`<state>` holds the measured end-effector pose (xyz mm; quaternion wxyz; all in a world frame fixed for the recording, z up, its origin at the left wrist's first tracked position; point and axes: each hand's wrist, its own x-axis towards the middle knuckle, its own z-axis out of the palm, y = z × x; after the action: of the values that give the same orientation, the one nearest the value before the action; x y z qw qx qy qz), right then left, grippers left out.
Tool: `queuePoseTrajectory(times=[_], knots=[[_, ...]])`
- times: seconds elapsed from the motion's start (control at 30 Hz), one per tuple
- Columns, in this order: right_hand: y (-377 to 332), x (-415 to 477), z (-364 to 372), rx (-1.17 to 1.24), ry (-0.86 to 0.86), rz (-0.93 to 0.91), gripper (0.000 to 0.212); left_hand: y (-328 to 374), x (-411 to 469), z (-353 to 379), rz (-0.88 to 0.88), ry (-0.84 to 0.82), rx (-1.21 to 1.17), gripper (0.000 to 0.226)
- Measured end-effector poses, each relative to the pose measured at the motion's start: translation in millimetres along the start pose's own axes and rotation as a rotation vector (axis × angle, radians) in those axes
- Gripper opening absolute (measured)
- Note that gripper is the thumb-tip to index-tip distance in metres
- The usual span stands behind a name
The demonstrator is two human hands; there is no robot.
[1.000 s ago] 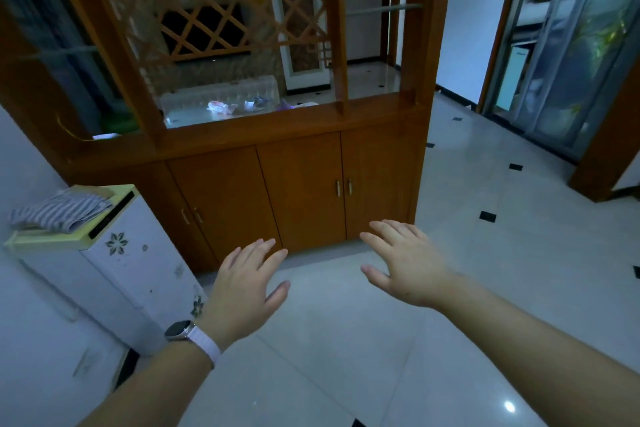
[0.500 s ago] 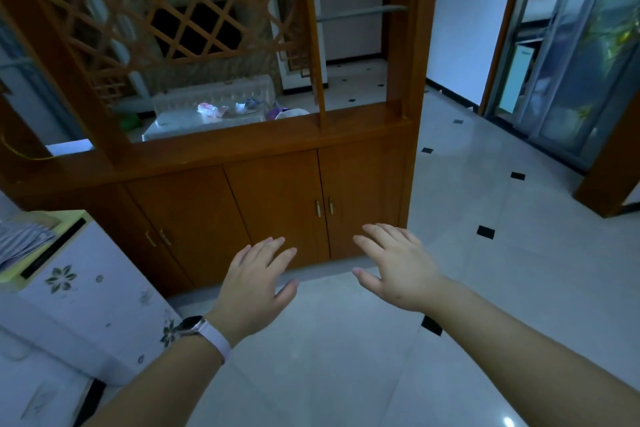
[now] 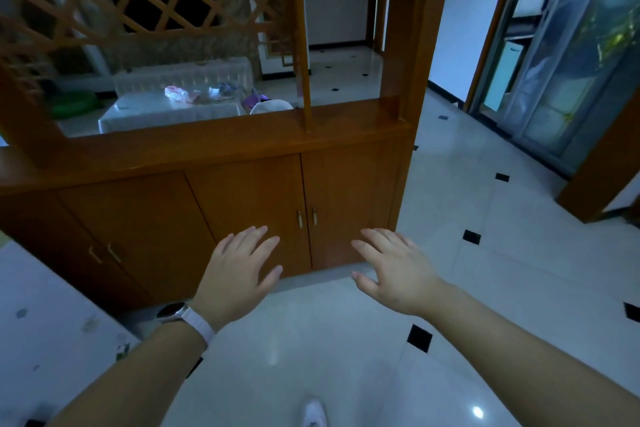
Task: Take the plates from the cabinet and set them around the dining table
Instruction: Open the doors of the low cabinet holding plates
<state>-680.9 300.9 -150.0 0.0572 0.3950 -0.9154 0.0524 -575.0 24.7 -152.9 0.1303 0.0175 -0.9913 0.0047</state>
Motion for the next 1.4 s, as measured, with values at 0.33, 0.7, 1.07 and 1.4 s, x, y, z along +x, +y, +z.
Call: queuePoseTrajectory(times=[0.33,0.7,1.07,1.4], knots=[[29,158,13,-0.046,-0.043,0.035,0.063,-92,127,64,0.065,-0.025,-0.064,0.053],[55,244,51,0.024,-0.109,0.055,0.061,-134,198,118,0.027,-0.124,-0.15,0.051],[114,312,146,0.148,-0.257,0.009,0.06,-129,268,197,-0.069,-0.285,-0.156,0.049],[168,387,258,0.313,-0.408,0.031,0.049,-123,315,325,-0.519,-0.359,-0.514,0.056]])
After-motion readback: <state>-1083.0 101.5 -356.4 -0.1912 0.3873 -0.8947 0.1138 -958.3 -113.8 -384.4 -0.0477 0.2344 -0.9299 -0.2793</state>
